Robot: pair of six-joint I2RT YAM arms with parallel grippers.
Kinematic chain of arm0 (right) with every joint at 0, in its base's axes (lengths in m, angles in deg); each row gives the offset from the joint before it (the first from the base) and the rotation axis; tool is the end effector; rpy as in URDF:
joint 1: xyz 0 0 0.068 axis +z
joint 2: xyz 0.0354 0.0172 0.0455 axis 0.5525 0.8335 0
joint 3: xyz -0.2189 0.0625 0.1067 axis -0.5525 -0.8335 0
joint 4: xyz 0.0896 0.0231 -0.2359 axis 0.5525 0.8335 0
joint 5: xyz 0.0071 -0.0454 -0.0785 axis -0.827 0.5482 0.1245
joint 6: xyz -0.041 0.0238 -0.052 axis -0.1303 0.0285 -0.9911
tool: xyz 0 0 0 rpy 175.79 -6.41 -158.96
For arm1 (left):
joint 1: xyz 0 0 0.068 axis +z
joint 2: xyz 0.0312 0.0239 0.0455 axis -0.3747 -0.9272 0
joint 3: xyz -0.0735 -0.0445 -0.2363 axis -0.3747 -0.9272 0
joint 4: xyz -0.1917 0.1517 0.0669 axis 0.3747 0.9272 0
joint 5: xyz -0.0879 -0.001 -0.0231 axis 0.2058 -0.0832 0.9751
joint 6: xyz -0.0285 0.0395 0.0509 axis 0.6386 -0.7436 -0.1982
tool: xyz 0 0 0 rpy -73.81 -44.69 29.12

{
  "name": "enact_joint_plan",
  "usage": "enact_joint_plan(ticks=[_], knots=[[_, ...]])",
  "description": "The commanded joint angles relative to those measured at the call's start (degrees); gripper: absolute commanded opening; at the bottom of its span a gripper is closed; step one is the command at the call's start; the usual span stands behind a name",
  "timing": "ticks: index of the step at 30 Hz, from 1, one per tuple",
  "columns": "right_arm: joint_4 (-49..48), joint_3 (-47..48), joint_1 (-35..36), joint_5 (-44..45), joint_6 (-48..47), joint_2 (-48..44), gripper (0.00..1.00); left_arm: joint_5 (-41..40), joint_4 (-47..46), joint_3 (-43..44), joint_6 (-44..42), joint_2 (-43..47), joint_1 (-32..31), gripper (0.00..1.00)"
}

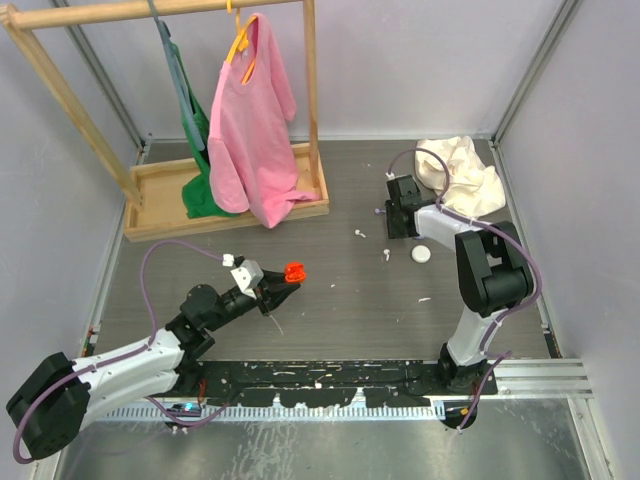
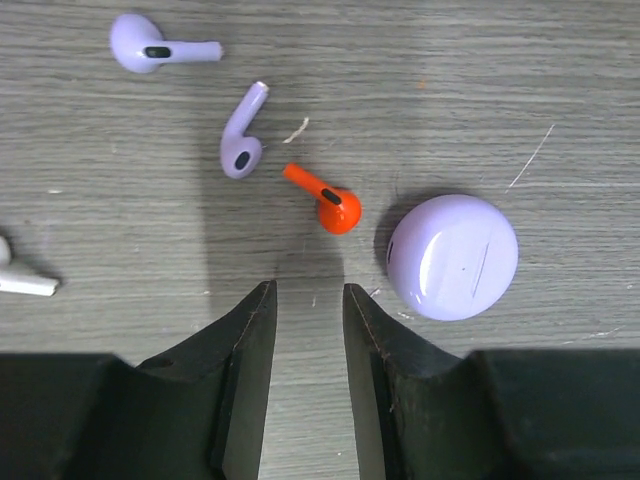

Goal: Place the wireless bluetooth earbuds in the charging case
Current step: Pick up the earbud from the center of the board.

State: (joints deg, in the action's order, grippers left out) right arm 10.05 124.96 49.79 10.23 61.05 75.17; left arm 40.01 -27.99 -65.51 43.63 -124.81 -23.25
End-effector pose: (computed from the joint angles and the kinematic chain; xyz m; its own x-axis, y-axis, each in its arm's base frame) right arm 0.3472 0.0876 0.1360 -0.8218 -0.1180 -0.5574 -0.0584 0.9906 -0.1236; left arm 0.1340 -0.1540 0.1939 -0.0199 -0.1084 -0.9939 0.8540 0.5150 -0.0733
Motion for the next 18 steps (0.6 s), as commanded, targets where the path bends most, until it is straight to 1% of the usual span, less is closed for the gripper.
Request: enact_joint_plan(ticks=[1, 18], knots=[[-3.7, 2.5, -1.4, 2.1, 1.3, 0.7, 0.38, 0.0, -2.2, 2.6, -0.6, 0.6, 0.1, 0.0], [-5.7, 5.5, -5.1, -4.4, 1.1, 6.1, 0.39, 0.1, -2.2, 2.7, -0.7, 0.1, 0.1, 0.0]])
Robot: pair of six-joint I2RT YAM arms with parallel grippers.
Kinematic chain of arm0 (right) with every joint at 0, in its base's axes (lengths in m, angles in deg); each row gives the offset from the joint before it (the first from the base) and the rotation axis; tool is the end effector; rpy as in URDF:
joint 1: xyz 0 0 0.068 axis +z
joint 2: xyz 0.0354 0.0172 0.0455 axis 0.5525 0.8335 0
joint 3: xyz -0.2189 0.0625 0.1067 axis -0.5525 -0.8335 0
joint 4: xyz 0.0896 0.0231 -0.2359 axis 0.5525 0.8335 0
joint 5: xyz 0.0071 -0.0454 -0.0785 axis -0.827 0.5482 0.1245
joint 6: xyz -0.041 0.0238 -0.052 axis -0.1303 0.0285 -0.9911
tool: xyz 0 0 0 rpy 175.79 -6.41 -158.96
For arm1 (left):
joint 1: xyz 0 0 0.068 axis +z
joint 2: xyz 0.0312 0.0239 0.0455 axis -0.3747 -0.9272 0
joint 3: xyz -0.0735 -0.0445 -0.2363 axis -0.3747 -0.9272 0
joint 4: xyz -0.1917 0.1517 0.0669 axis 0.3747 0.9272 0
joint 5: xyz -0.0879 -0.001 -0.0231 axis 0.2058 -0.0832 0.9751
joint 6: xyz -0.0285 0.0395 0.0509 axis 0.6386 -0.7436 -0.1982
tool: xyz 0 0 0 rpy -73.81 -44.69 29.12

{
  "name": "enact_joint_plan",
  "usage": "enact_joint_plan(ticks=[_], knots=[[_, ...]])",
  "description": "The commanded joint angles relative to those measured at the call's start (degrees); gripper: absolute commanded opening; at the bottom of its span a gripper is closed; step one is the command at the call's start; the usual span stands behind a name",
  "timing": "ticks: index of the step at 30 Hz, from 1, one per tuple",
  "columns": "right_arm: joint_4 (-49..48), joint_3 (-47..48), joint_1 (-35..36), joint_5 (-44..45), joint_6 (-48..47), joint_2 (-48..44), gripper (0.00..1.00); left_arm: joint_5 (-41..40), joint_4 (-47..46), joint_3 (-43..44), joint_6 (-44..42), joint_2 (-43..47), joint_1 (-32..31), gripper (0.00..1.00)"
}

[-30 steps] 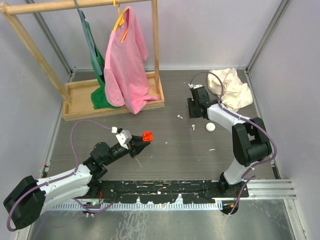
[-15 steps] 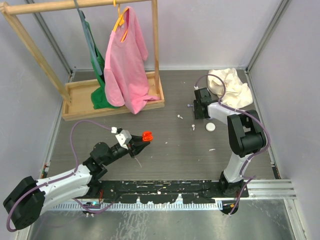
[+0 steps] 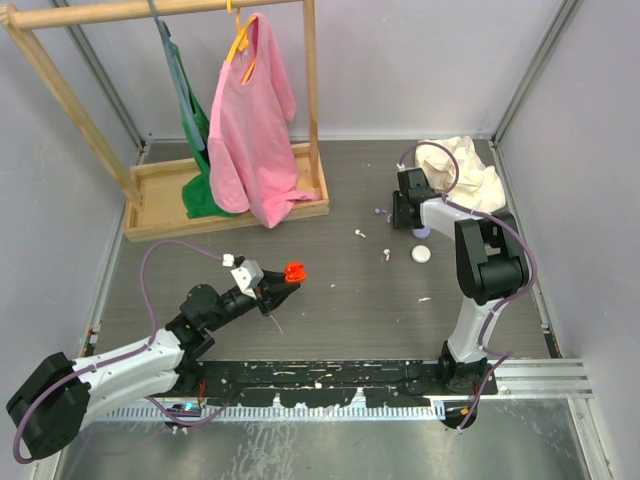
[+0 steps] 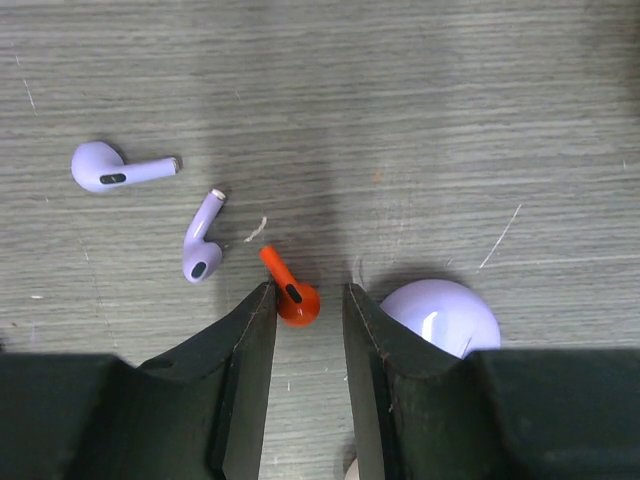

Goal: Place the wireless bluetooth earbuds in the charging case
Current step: Pick up the earbud from the center of the board, then place the earbud at the center of the board.

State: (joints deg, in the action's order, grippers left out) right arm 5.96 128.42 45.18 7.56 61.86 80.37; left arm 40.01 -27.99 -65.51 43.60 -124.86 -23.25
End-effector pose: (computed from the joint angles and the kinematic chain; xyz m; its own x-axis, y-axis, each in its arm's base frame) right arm 0.3749 0.0665 0.1266 -0.8088 -0.0322 -0.5872 0.0103 0.9976 -0.0689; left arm 0.1341 -0.1541 0.1937 -0.0201 -0.1075 -0.9940 0.8540 0.5151 -0.0729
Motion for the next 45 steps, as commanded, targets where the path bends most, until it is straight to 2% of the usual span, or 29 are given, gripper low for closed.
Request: enact_joint_plan(ticks=[1, 6, 14, 23, 33, 40, 45], knots=[[-1.5, 2.1, -0.5, -1.8, 0.2, 1.1, 0.39, 0.1, -2.2, 2.7, -0.7, 0.2, 0.1, 0.0], [-1.0, 1.6, -0.6, -2.0, -0.3, 0.8, 0.36, 0.2, -2.2, 2.8, -0.7, 0.0, 0.1, 0.0], [1.0, 1.0, -0.6, -4.0, -0.9, -1.6, 0.17, 0.4, -2.2, 2.8, -0.7, -0.1, 0.1, 0.0], [2.8, -2.2, 1.6, -7.3, -1.2, -9.9, 0.16, 0.0, -1.2, 2.9, -1.2, 1.0, 0.1, 0.0], [6.4, -4.7, 15.3, -5.8, -2.0, -17.0, 0.18, -0.9, -0.2, 2.8, -2.0, 1.8, 0.1, 0.0], [6.7, -6.1, 25.6, -4.1, -0.3, -16.8, 0.18, -1.4, -0.1, 2.7, -2.2, 1.8, 0.1, 0.0], [6.3, -6.8, 30.0, -3.7, -0.1, -15.0, 0.19, -1.5, -0.1, 2.6, -2.2, 1.8, 0.1, 0.0]])
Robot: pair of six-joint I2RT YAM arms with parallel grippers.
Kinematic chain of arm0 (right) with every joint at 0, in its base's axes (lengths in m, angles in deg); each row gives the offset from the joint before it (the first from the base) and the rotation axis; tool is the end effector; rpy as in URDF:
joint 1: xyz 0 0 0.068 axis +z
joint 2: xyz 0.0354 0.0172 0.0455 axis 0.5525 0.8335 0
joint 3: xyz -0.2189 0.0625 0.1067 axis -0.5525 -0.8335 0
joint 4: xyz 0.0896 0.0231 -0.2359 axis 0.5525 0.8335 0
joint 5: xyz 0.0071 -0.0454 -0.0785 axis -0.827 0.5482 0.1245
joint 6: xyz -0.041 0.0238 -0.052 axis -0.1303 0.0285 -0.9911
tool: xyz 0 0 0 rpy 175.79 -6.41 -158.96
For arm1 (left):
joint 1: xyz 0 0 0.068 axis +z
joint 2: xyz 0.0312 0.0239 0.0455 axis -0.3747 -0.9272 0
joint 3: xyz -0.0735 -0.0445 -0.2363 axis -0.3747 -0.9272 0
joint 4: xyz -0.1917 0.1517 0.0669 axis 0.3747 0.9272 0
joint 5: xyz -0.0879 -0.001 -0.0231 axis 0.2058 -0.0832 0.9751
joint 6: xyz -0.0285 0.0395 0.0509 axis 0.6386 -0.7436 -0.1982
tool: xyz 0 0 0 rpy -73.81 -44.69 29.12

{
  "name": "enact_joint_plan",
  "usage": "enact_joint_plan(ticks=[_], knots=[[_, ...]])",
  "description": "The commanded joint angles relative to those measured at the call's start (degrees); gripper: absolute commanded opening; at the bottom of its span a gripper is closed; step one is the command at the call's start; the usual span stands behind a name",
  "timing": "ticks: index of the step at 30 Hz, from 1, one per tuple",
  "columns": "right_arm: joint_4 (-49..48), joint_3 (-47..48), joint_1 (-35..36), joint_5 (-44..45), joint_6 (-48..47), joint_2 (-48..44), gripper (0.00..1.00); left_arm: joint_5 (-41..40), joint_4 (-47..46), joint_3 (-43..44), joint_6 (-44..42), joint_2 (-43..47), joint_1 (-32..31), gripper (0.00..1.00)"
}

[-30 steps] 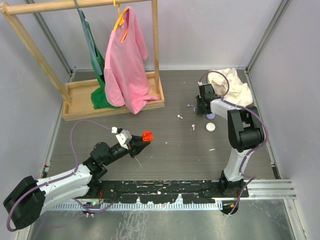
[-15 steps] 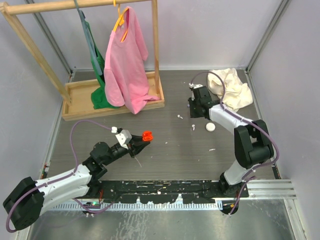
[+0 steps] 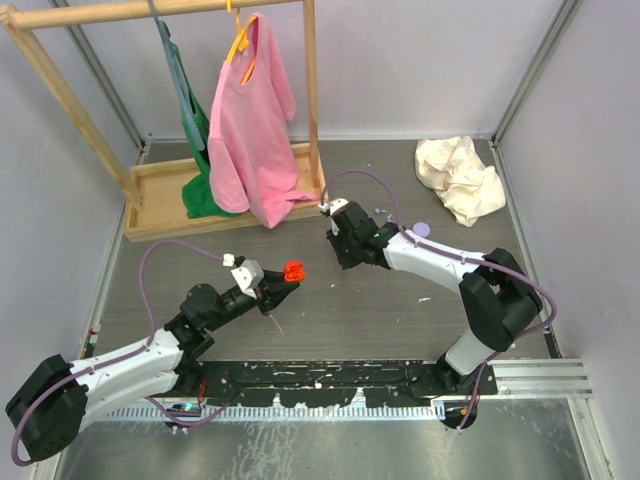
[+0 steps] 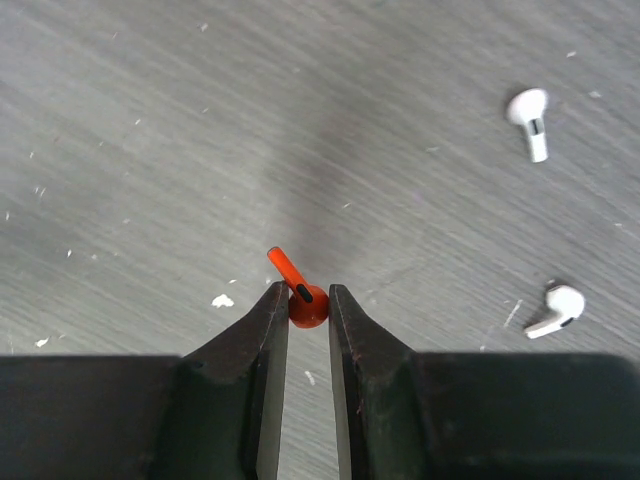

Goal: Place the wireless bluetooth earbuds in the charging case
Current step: Place the earbud at the center of the board, then pick up the earbud from the center of the board.

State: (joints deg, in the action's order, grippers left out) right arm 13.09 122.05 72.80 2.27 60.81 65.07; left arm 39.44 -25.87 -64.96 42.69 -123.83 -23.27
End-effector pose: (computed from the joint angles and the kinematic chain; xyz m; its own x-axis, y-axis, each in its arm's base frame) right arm 0.2630 0.2083 0.1734 -0.6845 -0.4107 -0.6023 -0.5141 0.8577 -0.0007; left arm 0.1344 -0.1537 0.1956 -0.0127 -0.0933 -0.9956 0.8488 0.5253 -0.0601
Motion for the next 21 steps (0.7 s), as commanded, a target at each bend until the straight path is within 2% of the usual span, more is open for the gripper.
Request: enact_joint_plan(ticks=[1, 13, 21], knots=[[-1.0, -0.7, 3.2, 1.5, 0.9, 0.8, 0.19, -1.0, -2.2, 2.1, -1.3, 0.8, 0.1, 0.0], [-1.5, -3.4, 7.4, 1.8, 1.0, 5.9, 0.22, -0.9, -2.9, 2.2, -1.2, -0.5, 0.1, 0.0], [-0.1, -3.1, 8.0, 3.1, 0.6, 5.9, 0.33, -0.6, -3.0, 2.4, -1.2, -0.9, 0.1, 0.0]])
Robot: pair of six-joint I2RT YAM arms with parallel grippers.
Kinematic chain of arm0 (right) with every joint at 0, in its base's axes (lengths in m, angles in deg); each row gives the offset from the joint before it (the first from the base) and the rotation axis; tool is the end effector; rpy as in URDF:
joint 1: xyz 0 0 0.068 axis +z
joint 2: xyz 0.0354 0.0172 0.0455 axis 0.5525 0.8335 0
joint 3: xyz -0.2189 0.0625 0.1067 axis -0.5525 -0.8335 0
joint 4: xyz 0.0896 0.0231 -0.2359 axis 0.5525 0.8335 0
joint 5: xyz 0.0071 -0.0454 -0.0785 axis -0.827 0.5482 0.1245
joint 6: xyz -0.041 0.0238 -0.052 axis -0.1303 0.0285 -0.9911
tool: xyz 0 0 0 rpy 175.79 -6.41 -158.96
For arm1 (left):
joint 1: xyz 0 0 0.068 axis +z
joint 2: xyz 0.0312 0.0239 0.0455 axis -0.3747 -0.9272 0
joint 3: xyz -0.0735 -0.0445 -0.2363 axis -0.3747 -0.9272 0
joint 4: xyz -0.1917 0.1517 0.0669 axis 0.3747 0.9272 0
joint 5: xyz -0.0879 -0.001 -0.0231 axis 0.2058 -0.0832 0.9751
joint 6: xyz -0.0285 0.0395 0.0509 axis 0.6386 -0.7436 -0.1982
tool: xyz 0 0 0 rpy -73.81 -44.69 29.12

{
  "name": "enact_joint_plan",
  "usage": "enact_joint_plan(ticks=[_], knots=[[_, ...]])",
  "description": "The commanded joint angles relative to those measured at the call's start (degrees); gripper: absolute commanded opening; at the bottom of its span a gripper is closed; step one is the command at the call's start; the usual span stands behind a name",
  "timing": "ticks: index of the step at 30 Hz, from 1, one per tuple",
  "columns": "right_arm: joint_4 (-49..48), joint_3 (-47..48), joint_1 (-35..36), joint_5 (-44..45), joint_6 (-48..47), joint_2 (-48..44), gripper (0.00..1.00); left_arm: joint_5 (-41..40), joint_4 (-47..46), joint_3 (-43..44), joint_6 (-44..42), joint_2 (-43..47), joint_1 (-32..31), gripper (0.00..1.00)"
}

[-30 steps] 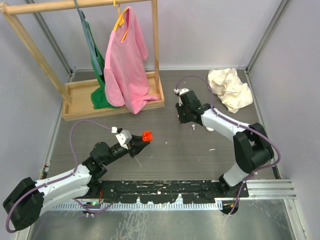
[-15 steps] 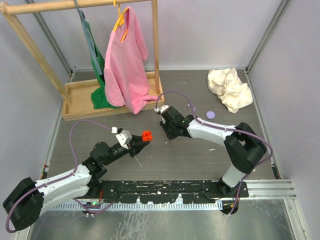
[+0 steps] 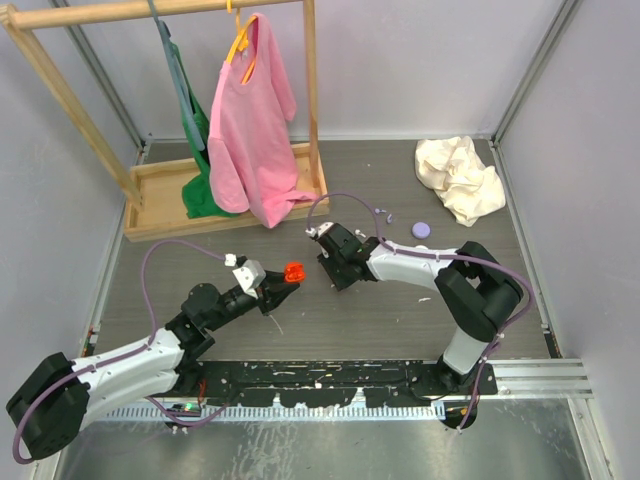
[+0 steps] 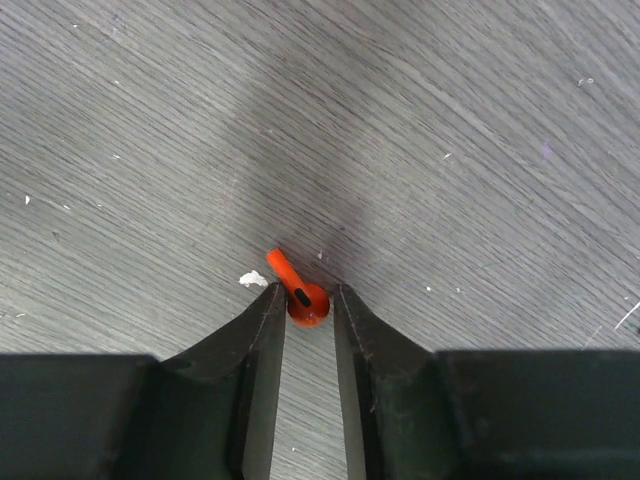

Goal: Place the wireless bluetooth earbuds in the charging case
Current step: Pick up the earbud from the center of the board.

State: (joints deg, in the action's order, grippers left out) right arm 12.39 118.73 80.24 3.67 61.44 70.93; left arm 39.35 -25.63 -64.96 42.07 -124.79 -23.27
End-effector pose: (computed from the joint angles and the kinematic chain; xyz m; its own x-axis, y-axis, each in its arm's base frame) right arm 0.2301 0.2345 0.1253 -0.6861 -0.5448 -0.4822 -0.6049 0.7954 -0.0380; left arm 0.1355 -0.1546 0.1919 -0.0182 -0.0728 -0.9972 0.8473 0.5283 -0.0540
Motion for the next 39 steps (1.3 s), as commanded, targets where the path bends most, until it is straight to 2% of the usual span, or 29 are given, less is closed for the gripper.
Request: enact_joint_plan(ticks=[1, 16, 25, 33, 39], knots=[[0.8, 0.2, 0.7, 1.8, 0.0, -0.1, 0.34, -0.5, -3.3, 2.3, -0.6, 0.1, 0.1, 0.0], [4.5, 0.2, 0.8, 5.5, -0.5, -2.8, 0.4, -0.3, -3.5, 2.5, -0.6, -1.0, 0.1, 0.0], [4.7, 0.2, -0.1, 11.4, -0.2, -3.0, 0.43, -0.3, -3.4, 2.4, -0.6, -0.7, 0.1, 0.0], [5.3, 0.9, -0.1, 11.0, 1.4, -6.0, 0.43, -0.2, -3.3, 2.4, -0.7, -0.6, 0.1, 0.0], [6.5, 2.9, -0.2, 6.6, 4.3, -7.4, 0.47, -0.2, -3.2, 2.4, -0.6, -0.5, 0.1, 0.0]])
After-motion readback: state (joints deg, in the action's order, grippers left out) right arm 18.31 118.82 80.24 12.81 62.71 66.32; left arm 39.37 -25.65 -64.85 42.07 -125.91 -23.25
